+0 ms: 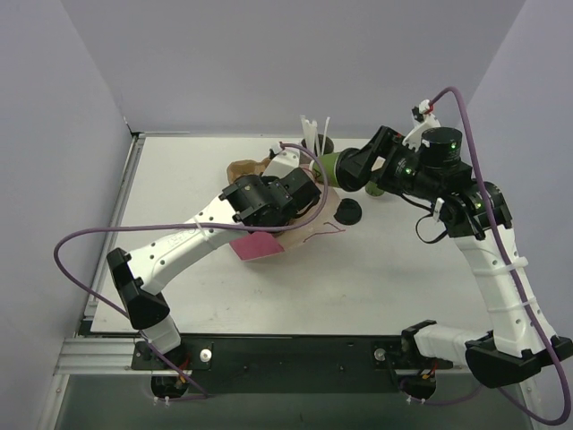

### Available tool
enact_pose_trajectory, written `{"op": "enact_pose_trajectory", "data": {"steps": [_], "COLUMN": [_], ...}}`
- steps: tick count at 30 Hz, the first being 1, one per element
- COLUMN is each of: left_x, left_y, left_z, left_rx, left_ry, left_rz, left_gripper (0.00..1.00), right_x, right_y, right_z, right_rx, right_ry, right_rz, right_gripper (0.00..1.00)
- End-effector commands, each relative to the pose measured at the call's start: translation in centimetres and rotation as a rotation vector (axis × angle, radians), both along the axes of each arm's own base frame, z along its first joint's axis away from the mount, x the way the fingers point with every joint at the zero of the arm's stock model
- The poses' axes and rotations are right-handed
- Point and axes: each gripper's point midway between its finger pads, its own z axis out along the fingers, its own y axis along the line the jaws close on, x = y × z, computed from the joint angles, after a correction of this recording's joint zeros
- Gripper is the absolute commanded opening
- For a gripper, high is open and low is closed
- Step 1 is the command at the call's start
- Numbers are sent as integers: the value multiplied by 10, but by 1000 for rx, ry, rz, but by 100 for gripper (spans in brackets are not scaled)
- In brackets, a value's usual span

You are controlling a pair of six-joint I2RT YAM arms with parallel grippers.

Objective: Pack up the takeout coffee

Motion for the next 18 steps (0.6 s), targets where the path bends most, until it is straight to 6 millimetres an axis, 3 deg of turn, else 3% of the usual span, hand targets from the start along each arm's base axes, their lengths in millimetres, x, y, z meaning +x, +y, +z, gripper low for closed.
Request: {"op": "enact_pose_trajectory", "data": {"steps": [1,5,12,14,18], "left_x": [-1,-3,-5,-4,-2], "left_y": [0,-2,-1,-1,-7], "left_z": [1,-4,-9,-10,-8], "left_rx": [-73,-101,-114,-122,-159], "left_ry": [-11,2,9,5,-7], "left_rz": [78,89,106,109,104], "left_gripper": [0,0,0,0,0], "right_x": [-8,-15,-18,-18,-18], "right_y": [-7,-19,-20,-14,16], "right_z": [2,3,5,7,-9], "right_rx": [15,-3,7,19,42], "right_ry": [-20,-35,-37,-37,35], "right_rz": [-25,-65,-65,-37,61], "right_gripper": [57,57,57,57,57]}}
